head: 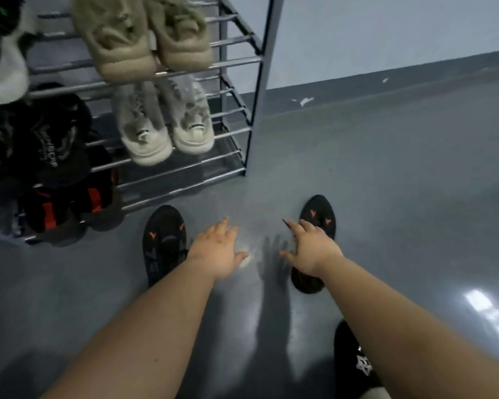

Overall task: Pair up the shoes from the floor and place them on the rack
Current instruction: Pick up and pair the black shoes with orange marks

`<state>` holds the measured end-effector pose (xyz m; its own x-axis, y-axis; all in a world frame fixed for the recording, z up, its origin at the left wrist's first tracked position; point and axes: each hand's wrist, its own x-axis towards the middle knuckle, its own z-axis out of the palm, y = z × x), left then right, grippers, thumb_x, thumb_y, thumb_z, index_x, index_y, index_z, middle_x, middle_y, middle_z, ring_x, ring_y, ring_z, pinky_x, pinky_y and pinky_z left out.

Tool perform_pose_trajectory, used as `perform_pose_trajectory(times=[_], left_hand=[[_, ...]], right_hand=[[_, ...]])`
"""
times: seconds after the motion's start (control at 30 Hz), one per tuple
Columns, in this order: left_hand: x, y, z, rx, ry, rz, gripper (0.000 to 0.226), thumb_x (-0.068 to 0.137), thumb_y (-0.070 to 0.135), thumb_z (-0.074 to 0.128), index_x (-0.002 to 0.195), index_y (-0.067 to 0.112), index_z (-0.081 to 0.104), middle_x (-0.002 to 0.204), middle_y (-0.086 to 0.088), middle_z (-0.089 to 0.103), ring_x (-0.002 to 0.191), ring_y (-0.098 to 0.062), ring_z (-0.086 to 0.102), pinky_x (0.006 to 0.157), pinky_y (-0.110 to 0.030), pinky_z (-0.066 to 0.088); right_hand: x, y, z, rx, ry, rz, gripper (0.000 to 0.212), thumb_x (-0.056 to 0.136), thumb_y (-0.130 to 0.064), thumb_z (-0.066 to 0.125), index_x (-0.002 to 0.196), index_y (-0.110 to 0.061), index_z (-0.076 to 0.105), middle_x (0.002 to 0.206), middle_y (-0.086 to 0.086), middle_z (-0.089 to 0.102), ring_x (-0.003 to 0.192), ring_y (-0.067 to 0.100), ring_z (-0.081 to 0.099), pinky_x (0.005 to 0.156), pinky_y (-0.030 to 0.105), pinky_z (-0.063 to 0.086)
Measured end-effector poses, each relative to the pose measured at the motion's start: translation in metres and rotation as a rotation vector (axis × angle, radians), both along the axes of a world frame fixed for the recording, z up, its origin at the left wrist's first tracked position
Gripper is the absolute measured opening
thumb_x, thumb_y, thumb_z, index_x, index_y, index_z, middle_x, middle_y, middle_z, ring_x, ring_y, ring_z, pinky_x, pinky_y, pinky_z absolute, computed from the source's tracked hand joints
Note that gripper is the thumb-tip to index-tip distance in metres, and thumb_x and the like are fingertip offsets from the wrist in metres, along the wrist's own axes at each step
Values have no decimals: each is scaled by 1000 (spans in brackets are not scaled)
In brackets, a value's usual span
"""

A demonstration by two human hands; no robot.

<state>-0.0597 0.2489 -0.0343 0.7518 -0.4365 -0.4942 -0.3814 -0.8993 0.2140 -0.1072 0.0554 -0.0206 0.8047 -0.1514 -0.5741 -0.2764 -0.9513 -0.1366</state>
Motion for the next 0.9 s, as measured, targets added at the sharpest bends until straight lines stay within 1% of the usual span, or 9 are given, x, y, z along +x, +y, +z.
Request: perform_pose_trajectory(times=[0.13, 0.27, 0.43, 0.5, 0.6, 0.67, 0.73, 0.8, 0.9], left_hand=[[-9, -56, -10, 28, 42, -112, 67, 95, 49, 36, 150, 18, 14, 160, -7, -1, 146, -26, 11, 117, -37, 15], [-11, -94, -25, 58, 105, -186, 67, 96, 50, 34, 151, 18, 12, 160, -8, 0, 147, -26, 9, 118, -37, 13], [-10, -121, -59, 67, 181, -200, 67, 96, 49, 35, 150, 18, 13, 160, -5, 2, 147, -23, 9, 118, -38, 15], [-11, -129, -73, 54, 221, -169, 67, 95, 50, 37, 150, 17, 16, 160, -5, 6, 146, -24, 12, 117, -39, 19], [-12, -140, -92, 27, 238, -141, 67, 93, 51, 40, 147, 15, 23, 156, -6, 20, 141, -26, 24, 112, -39, 28], [-13, -146, -100, 7, 252, -120, 64, 92, 52, 41, 144, 15, 30, 148, -6, 30, 136, -26, 32, 107, -38, 33], [-13, -153, -106, -12, 275, -91, 57, 92, 50, 44, 138, 18, 38, 138, -7, 38, 129, -27, 38, 103, -38, 36], [-13, -158, -110, -36, 300, -53, 51, 90, 46, 50, 133, 19, 44, 129, -7, 42, 124, -27, 43, 100, -38, 39], [-14, -162, -115, -125, 372, 77, 50, 89, 36, 57, 133, 16, 43, 132, -7, 42, 125, -27, 45, 102, -37, 39]], right_hand=[[-21, -49, -12, -59, 31, -74, 81, 89, -51, 50, 152, -23, 8, 159, 7, 14, 143, 31, 22, 114, 41, 30], [-27, -81, -30, -60, 83, -145, 83, 88, -50, 52, 152, -23, 8, 158, 7, 16, 143, 31, 23, 113, 43, 32], [-29, -99, -62, -35, 125, -182, 83, 88, -50, 52, 152, -23, 6, 155, 6, 21, 142, 29, 24, 111, 43, 33], [-31, -102, -75, -1, 133, -221, 84, 89, -49, 52, 153, -22, 4, 154, 6, 23, 141, 29, 25, 112, 42, 31], [-34, -108, -90, 41, 151, -299, 85, 90, -49, 50, 153, -17, 2, 154, 7, 24, 141, 30, 25, 113, 43, 30], [-34, -112, -100, 59, 167, -351, 81, 91, -49, 49, 152, -15, 9, 153, 9, 27, 139, 32, 28, 112, 44, 32], [-33, -114, -107, 103, 177, -381, 67, 93, -45, 47, 148, -16, 24, 148, 11, 34, 135, 34, 34, 109, 44, 35], [-32, -112, -113, 168, 169, -406, 53, 95, -40, 46, 143, -20, 35, 144, 12, 38, 131, 34, 39, 107, 43, 38], [-32, -112, -117, 227, 141, -466, 46, 95, -36, 46, 139, -23, 42, 142, 12, 38, 131, 32, 40, 107, 41, 39]])
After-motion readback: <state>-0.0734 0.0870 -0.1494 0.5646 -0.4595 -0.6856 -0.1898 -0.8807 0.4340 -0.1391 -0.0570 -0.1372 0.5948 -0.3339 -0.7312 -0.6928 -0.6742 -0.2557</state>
